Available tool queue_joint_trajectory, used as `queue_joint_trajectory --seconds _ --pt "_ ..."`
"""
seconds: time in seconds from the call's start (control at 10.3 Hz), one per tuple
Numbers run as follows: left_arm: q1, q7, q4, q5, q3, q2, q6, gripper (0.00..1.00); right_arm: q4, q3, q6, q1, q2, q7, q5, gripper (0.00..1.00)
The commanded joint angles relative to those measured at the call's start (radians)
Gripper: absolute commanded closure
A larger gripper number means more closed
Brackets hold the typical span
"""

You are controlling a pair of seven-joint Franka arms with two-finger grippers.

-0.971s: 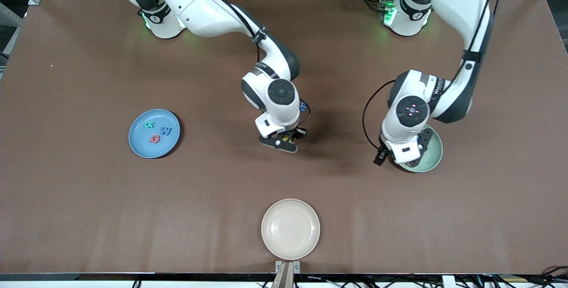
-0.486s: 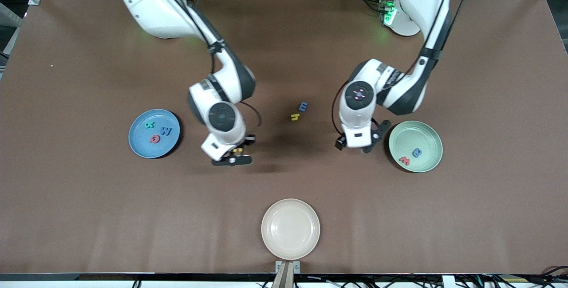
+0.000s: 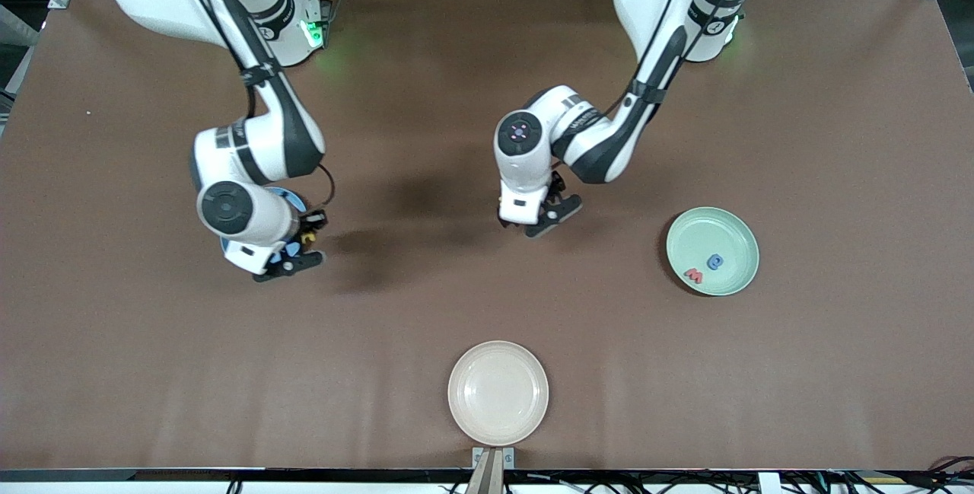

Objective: Sort uppercase to blue plate, lowercase to green plate
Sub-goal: 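Open the right gripper over the blue plate while the left gripper descends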

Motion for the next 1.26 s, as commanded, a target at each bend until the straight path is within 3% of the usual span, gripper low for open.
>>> queue_joint_trajectory --seconds 0.0,0.39,0.58,0.87,1.17 --pt "0.01 0.201 0.025 -0.018 -0.033 0.013 -0.002 0.0 -0.15 -0.017 0.013 -0.057 -0.074 -0.12 -0.014 0.75" --pt "0.015 0.632 0.007 -0.027 -0.044 0.018 -0.013 0.0 -0.249 -0.052 0.054 -0.108 -0.066 -0.222 -0.014 0.63" --pt "0.021 0.717 -0.002 -0.031 -0.047 0.018 -0.013 0.0 -0.255 -0.051 0.056 -0.114 -0.066 -0.213 -0.013 0.17" --pt "0.027 0.782 -0.056 -0.051 -0.097 -0.002 -0.022 0.0 -0.197 -0.051 0.018 -0.116 -0.121 -0.21 -0.011 0.14" --pt "0.027 0.82 -0.112 -0.051 -0.133 -0.03 -0.024 0.0 0.029 -0.051 -0.213 -0.114 -0.186 -0.164 -0.007 0.09"
